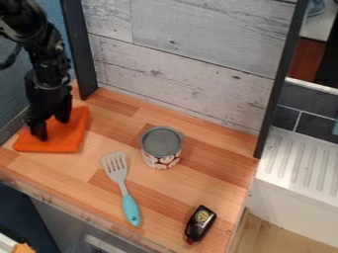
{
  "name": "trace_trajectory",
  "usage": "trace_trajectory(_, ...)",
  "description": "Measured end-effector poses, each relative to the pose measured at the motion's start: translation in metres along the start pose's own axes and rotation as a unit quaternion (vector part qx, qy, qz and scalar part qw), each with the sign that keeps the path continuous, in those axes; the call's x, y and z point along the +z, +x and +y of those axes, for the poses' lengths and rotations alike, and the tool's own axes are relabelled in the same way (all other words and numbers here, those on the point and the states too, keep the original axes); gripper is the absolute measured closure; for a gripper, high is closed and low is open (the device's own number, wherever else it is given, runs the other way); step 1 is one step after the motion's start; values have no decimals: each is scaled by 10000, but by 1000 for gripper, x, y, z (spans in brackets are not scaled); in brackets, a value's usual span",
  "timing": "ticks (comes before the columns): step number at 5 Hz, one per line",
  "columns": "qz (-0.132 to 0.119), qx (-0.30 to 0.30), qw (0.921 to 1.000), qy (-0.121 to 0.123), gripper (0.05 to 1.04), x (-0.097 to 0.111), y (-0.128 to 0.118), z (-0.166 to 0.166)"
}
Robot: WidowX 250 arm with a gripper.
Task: Moving the orange cloth along with the can to the upper right side of the table
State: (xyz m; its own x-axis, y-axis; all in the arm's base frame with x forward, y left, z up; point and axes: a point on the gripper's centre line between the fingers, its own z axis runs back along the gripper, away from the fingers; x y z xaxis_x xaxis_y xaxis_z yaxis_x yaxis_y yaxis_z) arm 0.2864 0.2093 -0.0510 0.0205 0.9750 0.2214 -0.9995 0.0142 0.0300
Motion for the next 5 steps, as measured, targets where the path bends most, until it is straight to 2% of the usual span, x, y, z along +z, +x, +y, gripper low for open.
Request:
trace_trajectory(1,223,-225,9994,-109,83,8,-40,-21)
trace_trajectory(3,518,-471,9967,-419,82,18,-91,-57)
trace_trajectory(5,668,-1373,9863,-622,82,32,-152,-71)
